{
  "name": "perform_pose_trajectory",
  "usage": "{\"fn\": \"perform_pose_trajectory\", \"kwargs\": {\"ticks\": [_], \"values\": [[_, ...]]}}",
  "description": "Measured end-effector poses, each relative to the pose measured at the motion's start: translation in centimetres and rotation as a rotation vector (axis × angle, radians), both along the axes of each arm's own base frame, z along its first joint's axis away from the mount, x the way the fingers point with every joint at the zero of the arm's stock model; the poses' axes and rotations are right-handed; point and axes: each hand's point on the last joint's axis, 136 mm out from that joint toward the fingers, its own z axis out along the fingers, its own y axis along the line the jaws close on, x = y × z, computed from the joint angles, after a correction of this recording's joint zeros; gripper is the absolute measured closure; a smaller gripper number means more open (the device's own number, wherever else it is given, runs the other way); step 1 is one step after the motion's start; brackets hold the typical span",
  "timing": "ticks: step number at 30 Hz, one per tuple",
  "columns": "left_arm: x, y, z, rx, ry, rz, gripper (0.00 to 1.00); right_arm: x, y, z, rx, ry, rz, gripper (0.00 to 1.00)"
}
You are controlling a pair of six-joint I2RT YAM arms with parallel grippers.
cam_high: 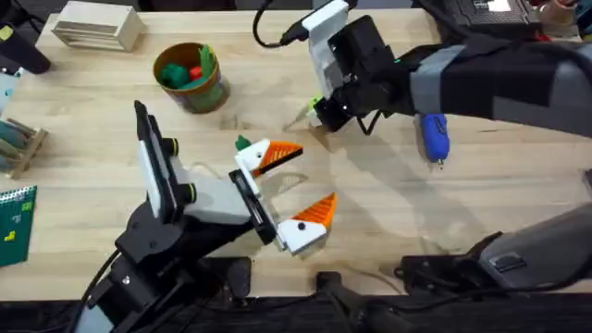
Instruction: Pick up the gripper from the table and insert it into the empty holder that is missing its gripper. Then pick up a screw, insert it into the mounting hole, and use the screwdriver to tighten it. Finally, clean up the table by picking up the vegetable and placing it into the bucket.
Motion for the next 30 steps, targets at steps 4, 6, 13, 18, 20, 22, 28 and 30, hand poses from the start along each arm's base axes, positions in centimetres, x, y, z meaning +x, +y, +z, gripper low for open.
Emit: {"fn": "perform_pose_trajectory", "kwargs": {"ticks": [4, 6, 13, 18, 20, 22, 28, 30], "values": [[0.0, 0.0, 0.0, 0.000, 0.001, 0.000, 0.014, 0.3, 0.2, 0.0, 0.003, 0.000, -0.004, 0.985], [0.0, 0.0, 0.0, 0.000, 0.000, -0.002, 0.014, 0.3, 0.1, 0.0, 0.000, -0.001, -0.005, 0.989], [0.0, 0.0, 0.0, -0.001, 0.000, -0.003, 0.014, 0.2, 0.0, 0.1, -0.019, 0.027, -0.006, 0.993], [0.0, 0.0, 0.0, 0.000, 0.000, -0.003, 0.014, 0.2, -0.1, 2.0, -0.072, 0.099, -0.008, 0.994], [0.0, 0.0, 0.0, 0.000, 0.000, -0.003, 0.014, 0.5, 0.1, 3.3, -0.070, 0.096, -0.008, 0.994], [0.0, 0.0, 0.0, -0.001, 0.000, -0.003, 0.014, 1.1, 0.5, 4.8, -0.058, 0.077, -0.008, 0.994], [0.0, 0.0, 0.0, -0.001, 0.000, -0.003, 0.014, 0.8, 0.4, 12.0, 0.024, -0.037, -0.004, 0.994], [0.0, 0.0, 0.0, 0.000, 0.001, -0.003, 0.014, 0.0, 0.5, 14.2, 0.066, -0.063, 0.011, 0.994]]}}
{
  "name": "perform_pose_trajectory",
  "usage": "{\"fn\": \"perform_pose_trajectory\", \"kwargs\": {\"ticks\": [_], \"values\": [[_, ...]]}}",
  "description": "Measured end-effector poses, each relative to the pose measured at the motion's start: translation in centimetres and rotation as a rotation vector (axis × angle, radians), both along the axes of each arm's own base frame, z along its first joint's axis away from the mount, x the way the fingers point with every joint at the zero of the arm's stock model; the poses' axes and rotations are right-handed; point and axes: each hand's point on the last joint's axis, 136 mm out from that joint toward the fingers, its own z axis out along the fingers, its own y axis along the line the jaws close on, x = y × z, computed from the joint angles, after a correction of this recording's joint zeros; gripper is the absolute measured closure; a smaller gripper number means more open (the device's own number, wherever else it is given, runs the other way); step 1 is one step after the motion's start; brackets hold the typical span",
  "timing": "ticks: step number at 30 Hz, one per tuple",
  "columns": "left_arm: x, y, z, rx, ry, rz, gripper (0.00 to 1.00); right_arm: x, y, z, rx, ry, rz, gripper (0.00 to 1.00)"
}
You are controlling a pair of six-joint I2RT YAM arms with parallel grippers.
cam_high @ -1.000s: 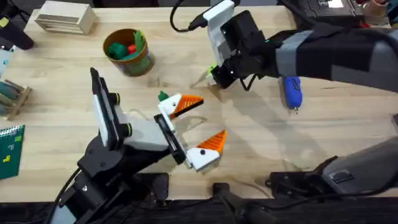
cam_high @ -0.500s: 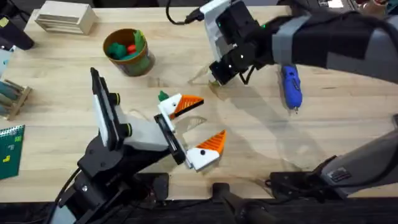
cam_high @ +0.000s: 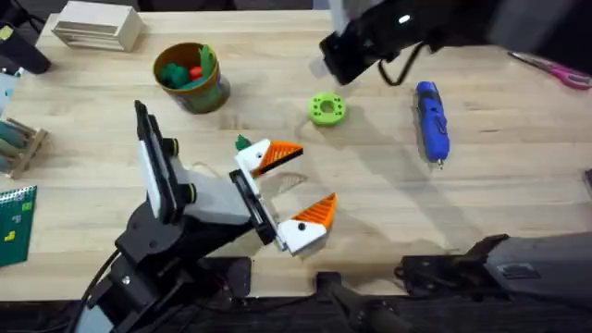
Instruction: Pick up the gripper from the table and insert it into the empty holder that is missing its gripper. Then pick up a screw, insert it into the mounting hole, and use the screwdriver to tighten it. Finally, clean up the table by picking up the vegetable and placing it into the bucket.
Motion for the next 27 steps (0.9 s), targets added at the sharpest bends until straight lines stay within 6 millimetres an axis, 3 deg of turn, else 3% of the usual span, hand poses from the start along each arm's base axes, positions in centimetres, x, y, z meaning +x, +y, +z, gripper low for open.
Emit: {"fn": "perform_pose_trajectory", "kwargs": {"ticks": [1, 2, 6, 10, 11, 13, 19, 27], "values": [[0.0, 0.0, 0.0, 0.000, 0.000, 0.000, 0.014, -0.5, 0.1, 1.2, 0.028, -0.011, 0.014, 0.994], [0.0, 0.0, 0.0, 0.000, 0.000, 0.000, 0.014, -2.2, 0.8, 4.0, 0.118, -0.020, 0.067, 0.994], [0.0, 0.0, 0.0, 0.000, 0.000, 0.000, 0.014, -4.8, 1.9, 5.9, 0.212, 0.028, 0.129, 0.994], [0.0, 0.0, 0.0, 0.000, 0.000, 0.000, 0.014, -7.5, 3.4, 5.6, 0.237, 0.107, 0.184, 0.994], [0.0, 0.0, 0.0, 0.000, -0.001, 0.000, 0.013, -9.6, 5.1, 5.6, 0.245, 0.138, 0.245, 0.994], [0.0, 0.0, 0.0, 0.000, 0.000, 0.000, 0.015, -11.5, 6.6, 5.7, 0.250, 0.153, 0.309, 0.994], [0.0, 0.0, 0.0, 0.000, -0.001, 0.000, 0.014, -13.2, 7.6, 5.4, 0.243, 0.179, 0.345, 0.994], [0.0, 0.0, 0.0, 0.000, 0.000, 0.000, 0.014, -14.6, 8.9, 3.7, 0.205, 0.231, 0.387, 0.994]]}}
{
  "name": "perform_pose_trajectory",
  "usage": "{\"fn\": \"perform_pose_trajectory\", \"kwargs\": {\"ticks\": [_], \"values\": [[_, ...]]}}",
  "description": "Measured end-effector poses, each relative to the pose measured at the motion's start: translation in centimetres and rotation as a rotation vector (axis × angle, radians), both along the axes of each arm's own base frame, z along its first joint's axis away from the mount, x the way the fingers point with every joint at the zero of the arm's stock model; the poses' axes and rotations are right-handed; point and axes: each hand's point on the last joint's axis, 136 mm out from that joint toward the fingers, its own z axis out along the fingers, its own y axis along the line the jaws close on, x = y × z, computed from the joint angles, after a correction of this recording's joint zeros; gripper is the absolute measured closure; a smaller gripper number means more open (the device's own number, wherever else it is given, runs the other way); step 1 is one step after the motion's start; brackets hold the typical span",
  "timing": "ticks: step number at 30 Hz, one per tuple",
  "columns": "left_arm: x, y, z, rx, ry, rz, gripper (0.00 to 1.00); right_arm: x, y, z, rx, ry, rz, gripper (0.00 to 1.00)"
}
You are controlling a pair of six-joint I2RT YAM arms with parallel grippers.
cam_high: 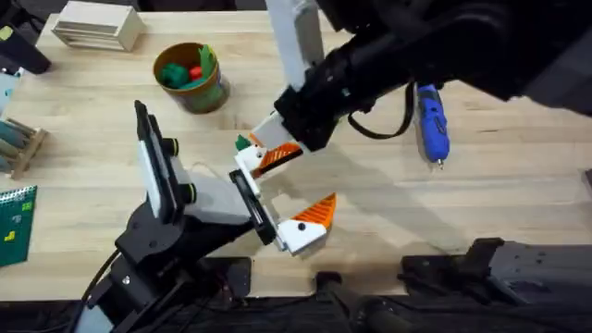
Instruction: Pick up the gripper from the table and insert it into the empty holder that is missing its gripper. Then pick up a screw, insert it into the mounting hole, and use the screwdriver to tighten it. Finally, clean up the table by picking up the vegetable and placing it into the bucket.
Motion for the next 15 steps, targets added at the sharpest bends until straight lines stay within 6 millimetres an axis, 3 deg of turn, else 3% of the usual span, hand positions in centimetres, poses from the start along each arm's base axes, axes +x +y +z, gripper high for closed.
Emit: {"fn": "perform_pose_trajectory", "kwargs": {"ticks": [15], "values": [[0.00, 0.00, 0.01, 0.000, -0.001, 0.000, 0.014, -0.44, -0.36, -0.69, -0.030, 0.026, 0.003, 0.994]]}}
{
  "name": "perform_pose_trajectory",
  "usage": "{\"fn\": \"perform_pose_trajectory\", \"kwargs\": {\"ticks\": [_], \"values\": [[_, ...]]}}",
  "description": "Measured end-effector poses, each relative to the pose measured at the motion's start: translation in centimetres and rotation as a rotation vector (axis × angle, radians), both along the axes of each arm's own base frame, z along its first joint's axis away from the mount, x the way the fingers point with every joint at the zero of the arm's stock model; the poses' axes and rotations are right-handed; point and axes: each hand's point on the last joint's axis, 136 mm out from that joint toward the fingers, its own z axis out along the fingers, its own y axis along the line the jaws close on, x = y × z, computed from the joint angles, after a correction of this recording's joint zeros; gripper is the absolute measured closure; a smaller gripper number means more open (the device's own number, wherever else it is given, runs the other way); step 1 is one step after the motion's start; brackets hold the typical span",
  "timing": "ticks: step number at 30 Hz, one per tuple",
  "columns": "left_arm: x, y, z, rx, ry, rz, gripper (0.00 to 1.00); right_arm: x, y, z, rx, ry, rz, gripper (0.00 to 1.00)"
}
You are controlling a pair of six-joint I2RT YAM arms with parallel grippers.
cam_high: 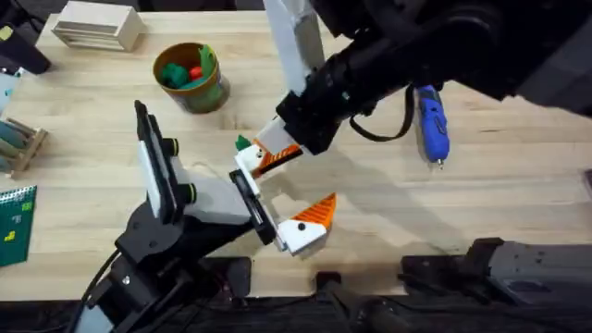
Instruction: Pick up the gripper from the table and insert it into the empty holder that is missing its gripper. Then pick up a screw, insert it into the mounting hole, and use the screwdriver to tighten it. Finally, clean up the table by picking up the vegetable and placing it into the bucket.
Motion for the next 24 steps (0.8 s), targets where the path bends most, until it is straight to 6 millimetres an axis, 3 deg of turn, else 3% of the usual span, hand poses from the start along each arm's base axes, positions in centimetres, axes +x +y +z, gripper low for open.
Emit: {"fn": "perform_pose_trajectory", "kwargs": {"ticks": [24], "values": [[0.0, 0.0, 0.0, 0.000, 0.002, 0.000, 0.014, -0.3, 0.4, -1.4, -0.033, 0.030, 0.013, 0.994]]}}
